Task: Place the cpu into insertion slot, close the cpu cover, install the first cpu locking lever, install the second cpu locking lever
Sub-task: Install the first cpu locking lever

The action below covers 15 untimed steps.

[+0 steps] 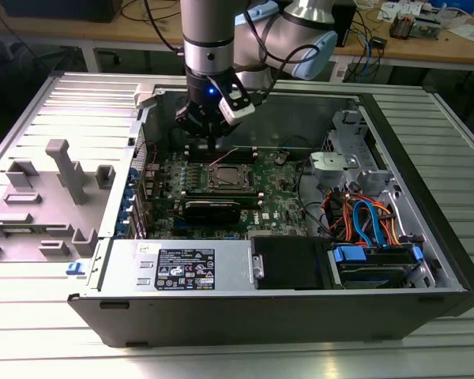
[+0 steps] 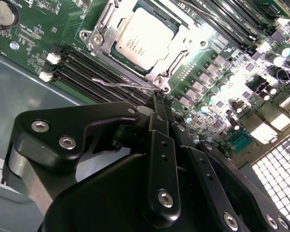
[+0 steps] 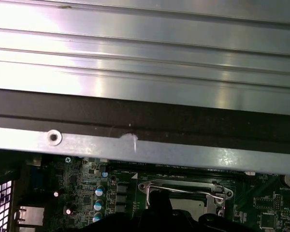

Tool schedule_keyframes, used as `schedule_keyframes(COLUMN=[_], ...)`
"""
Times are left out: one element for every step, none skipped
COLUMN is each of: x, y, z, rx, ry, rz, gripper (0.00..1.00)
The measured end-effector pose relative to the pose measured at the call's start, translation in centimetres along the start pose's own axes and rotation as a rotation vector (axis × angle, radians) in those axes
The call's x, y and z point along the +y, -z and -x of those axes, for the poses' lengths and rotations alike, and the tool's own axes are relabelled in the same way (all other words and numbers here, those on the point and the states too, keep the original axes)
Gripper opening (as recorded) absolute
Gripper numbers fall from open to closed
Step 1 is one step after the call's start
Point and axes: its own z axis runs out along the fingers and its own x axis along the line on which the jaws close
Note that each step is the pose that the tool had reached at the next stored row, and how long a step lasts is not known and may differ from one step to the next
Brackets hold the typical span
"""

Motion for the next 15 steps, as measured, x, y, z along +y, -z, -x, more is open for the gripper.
schedule_keyframes(x=[0.00,0.02,0.05,0.10,0.13,0.20,0.26,0.33,0.43,0.47,0.49,0.52,0.53,0.53,0.53], y=[-0.06,-0.11,-0.19,-0.28,-0.31,-0.34,-0.38,-0.41,-0.50,-0.55,-0.60,-0.72,-0.83,-0.96,-1.04], z=[0.11,0.19,0.29,0.41,0.48,0.54,0.64,0.70,0.85,0.91,0.97,1.10,1.20,1.32,1.41], rx=[0.0001,0.0001,0.0001,0.0000,0.0001,0.0001,0.0000,0.0000,0.0001,0.0000,-0.0001,0.0000,0.0001,0.0000,0.0000], ry=[-0.002,-0.006,-0.014,-0.022,-0.025,-0.027,-0.027,-0.027,-0.027,-0.027,-0.028,-0.028,-0.028,-0.028,-0.028], rz=[-0.0001,-0.0002,-0.0005,-0.0006,-0.0007,-0.0008,-0.0007,-0.0008,-0.0008,-0.0007,-0.0006,-0.0007,-0.0008,-0.0008,-0.0007], gripper=[0.11,0.11,0.11,0.11,0.11,0.11,0.11,0.11,0.11,0.11,0.11,0.11,0.11,0.11,0.11])
